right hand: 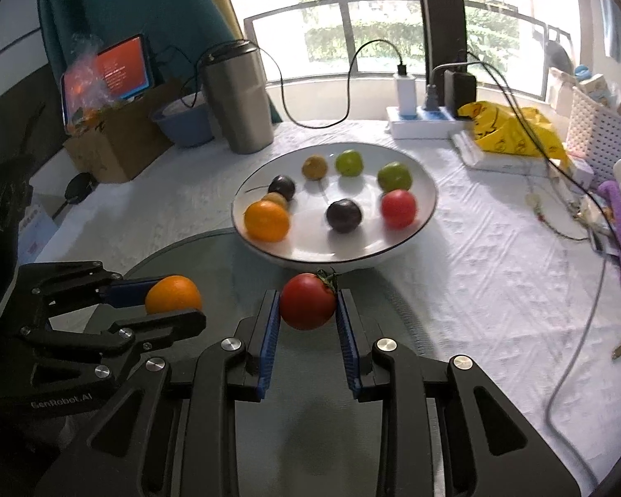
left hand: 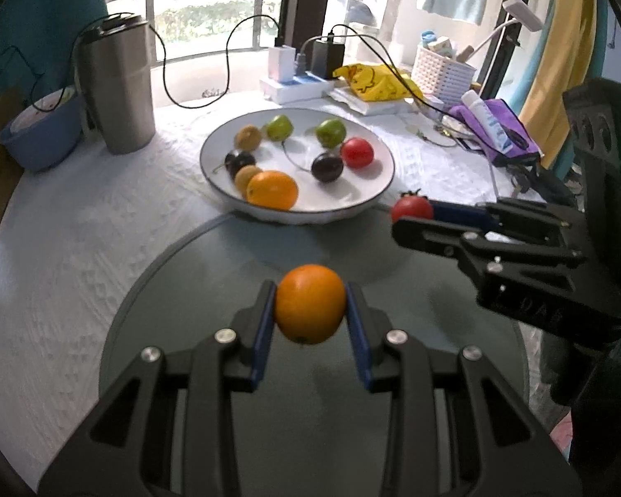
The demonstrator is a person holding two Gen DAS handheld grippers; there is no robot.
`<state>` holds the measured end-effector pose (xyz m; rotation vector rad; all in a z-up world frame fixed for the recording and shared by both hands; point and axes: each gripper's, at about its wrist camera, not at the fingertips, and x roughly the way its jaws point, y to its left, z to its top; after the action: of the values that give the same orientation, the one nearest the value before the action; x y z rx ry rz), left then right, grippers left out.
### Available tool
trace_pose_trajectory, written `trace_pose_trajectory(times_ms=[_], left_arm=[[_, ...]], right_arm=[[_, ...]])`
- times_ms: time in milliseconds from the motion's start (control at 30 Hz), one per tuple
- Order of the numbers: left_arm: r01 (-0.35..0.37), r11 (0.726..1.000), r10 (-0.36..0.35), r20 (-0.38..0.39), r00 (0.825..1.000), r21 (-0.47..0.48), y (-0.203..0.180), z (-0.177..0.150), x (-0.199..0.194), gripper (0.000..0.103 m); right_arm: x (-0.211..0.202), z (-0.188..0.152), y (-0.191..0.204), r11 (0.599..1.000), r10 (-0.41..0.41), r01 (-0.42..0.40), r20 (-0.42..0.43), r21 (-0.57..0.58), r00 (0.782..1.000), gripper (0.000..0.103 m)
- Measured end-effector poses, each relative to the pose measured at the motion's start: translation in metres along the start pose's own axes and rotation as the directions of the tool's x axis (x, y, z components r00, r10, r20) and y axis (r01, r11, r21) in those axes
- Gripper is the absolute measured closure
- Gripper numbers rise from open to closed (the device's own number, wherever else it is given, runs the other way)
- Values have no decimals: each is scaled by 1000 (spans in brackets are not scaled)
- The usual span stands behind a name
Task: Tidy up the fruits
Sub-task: 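Grasp the red tomato with the right gripper while the left gripper grasps the orange, then carry the tomato and orange onto the white plate and open both grippers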
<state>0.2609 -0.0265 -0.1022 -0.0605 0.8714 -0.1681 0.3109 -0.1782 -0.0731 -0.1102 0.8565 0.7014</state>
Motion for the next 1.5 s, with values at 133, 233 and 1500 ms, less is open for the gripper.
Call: trace_pose_trajectory(times_ms=[133, 233, 1500], left_arm=[[-2, 1000, 2, 11, 1000, 18, -6, 9, 0, 69], [0, 1000, 0, 19, 1000, 23, -9, 16, 1, 69], [99, 995, -99, -7, 995, 8, -2, 67, 58, 68]], right_arm=[[-4, 5, -9, 1000, -5, 4, 18, 7, 1000, 74], [-5, 9, -13, 1000, -5, 5, 24, 11, 1000, 74], [26, 52, -42, 998, -59, 59, 22, 11, 998, 74]])
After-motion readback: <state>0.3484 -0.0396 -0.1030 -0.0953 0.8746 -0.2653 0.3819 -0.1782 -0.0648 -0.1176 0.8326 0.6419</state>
